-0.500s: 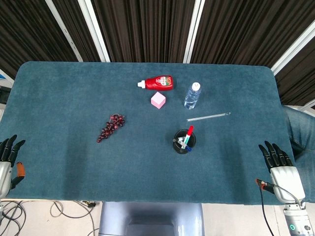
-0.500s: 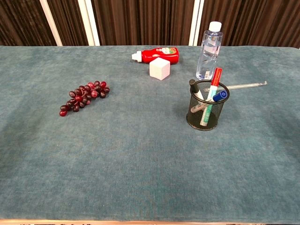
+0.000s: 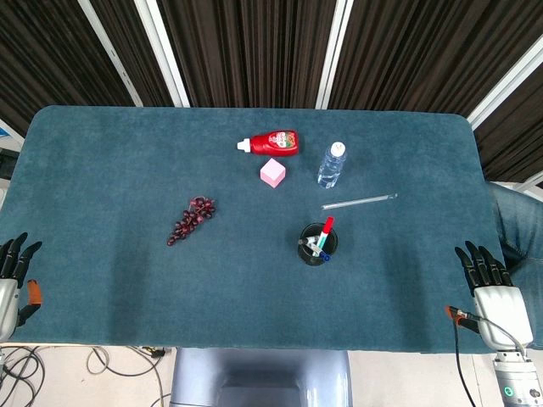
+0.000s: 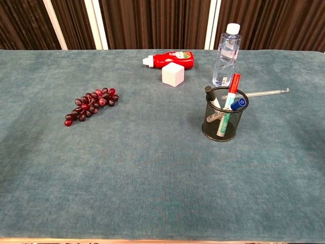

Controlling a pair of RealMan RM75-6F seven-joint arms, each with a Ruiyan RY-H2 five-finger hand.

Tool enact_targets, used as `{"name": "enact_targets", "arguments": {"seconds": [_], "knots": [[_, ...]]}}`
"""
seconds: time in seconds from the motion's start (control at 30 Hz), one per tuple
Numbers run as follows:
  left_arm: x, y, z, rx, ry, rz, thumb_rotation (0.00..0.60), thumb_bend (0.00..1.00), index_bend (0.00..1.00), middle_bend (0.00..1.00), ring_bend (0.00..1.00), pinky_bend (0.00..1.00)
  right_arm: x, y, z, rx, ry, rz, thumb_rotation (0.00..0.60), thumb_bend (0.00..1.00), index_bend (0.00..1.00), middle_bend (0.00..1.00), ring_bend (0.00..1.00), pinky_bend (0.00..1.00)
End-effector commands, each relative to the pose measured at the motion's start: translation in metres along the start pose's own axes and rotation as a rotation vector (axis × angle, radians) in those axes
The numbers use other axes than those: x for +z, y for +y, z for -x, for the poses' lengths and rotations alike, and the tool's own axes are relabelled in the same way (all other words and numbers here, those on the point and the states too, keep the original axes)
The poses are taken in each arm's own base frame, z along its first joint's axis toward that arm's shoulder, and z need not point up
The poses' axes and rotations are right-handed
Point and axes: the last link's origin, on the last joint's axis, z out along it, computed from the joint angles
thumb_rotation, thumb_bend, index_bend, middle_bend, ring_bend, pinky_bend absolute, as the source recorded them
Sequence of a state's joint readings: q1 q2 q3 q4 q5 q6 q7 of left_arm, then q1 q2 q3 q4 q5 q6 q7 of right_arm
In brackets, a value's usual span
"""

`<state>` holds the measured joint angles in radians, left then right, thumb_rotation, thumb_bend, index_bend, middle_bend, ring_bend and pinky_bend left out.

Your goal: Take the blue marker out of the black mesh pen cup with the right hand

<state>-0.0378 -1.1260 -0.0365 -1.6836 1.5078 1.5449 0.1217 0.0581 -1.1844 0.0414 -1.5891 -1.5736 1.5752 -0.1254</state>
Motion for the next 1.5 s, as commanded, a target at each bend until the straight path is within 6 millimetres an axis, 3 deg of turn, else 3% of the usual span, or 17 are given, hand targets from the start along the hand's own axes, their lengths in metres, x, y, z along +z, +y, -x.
{"name": "enact_targets", "arguments": {"seconds": [0.03,0.6,0.83,1.07,1.17,1.27,1.5], "knots": [[0.000,0.000,0.000,0.002,0.003,0.003,0.600,0.71,0.11,0.00,0.00,0.08,0.000,-0.001,-0.001,0.013,0.001,-0.002,0.600,0.16,0.00,0.00,0.00,0.17],[0.001,0.001,0.000,-0.006,-0.005,-0.002,0.600,0.71,0.12,0.00,0.00,0.08,0.002,-0.003,-0.003,0.098,-0.043,-0.030,0.600,0.13,0.00,0.00,0.00,0.17],[0.000,0.002,0.001,0.000,-0.006,-0.001,0.600,0.71,0.12,0.00,0.00,0.08,0.035,-0.012,-0.009,0.147,-0.077,-0.079,0.600,0.13,0.00,0.00,0.00,0.17],[-0.001,0.002,0.003,0.004,-0.015,-0.003,0.600,0.71,0.12,0.00,0.00,0.08,0.072,-0.041,-0.010,0.184,-0.121,-0.138,0.600,0.14,0.03,0.00,0.00,0.17],[0.000,0.002,0.003,0.005,-0.015,-0.006,0.600,0.70,0.12,0.00,0.00,0.08,0.082,-0.056,-0.006,0.172,-0.128,-0.167,0.600,0.21,0.08,0.00,0.00,0.17],[0.000,0.001,0.003,0.002,-0.019,-0.013,0.600,0.70,0.12,0.00,0.00,0.08,0.088,-0.072,-0.001,0.204,-0.147,-0.188,0.600,0.28,0.13,0.00,0.00,0.17],[0.000,0.001,0.004,0.002,-0.027,-0.023,0.600,0.70,0.12,0.00,0.00,0.08,0.090,-0.107,0.017,0.252,-0.189,-0.229,0.600,0.30,0.24,0.00,0.00,0.17]]}}
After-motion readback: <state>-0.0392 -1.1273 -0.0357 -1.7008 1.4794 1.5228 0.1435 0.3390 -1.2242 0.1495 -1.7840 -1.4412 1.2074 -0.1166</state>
